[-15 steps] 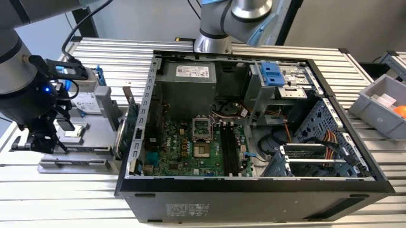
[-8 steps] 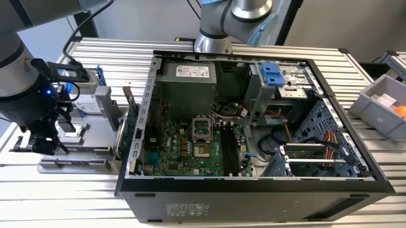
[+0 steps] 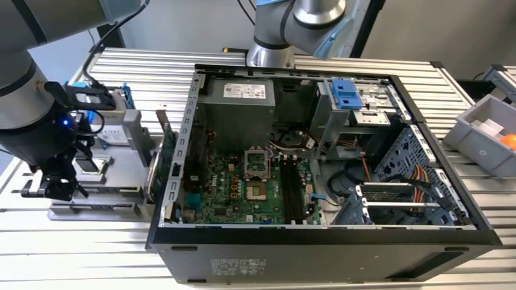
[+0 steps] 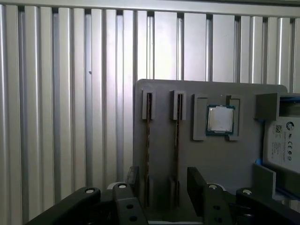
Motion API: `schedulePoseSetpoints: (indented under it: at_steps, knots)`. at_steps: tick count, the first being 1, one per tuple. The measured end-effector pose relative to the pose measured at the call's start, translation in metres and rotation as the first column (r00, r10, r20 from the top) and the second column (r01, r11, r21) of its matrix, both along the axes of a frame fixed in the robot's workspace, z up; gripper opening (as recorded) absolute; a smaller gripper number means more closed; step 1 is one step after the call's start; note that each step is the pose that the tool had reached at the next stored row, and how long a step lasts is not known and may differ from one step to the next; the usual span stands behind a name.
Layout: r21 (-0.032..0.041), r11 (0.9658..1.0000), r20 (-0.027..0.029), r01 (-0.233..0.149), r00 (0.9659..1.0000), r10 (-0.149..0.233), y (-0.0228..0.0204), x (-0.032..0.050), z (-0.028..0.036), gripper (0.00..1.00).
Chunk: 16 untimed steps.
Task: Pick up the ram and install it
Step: 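Pick up the ram and move it above insertion slot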
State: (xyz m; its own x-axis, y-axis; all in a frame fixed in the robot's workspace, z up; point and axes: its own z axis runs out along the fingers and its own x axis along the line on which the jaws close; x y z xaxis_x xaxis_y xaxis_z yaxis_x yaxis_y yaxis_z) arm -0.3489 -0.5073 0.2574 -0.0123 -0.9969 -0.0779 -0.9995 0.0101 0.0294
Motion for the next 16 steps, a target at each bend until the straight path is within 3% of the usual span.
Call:
schedulePoseSetpoints:
  at_steps: [5, 16]
  knots:
    - [-0.0073, 1.0000, -0.0005, 0.000, 1.0000, 0.000, 0.0000, 0.0000, -0.0052, 1.00]
    - [-0.0075, 1.0000, -0.0004, -0.002, 1.0000, 0.002, 0.0000, 0.0000, -0.0083, 1.00]
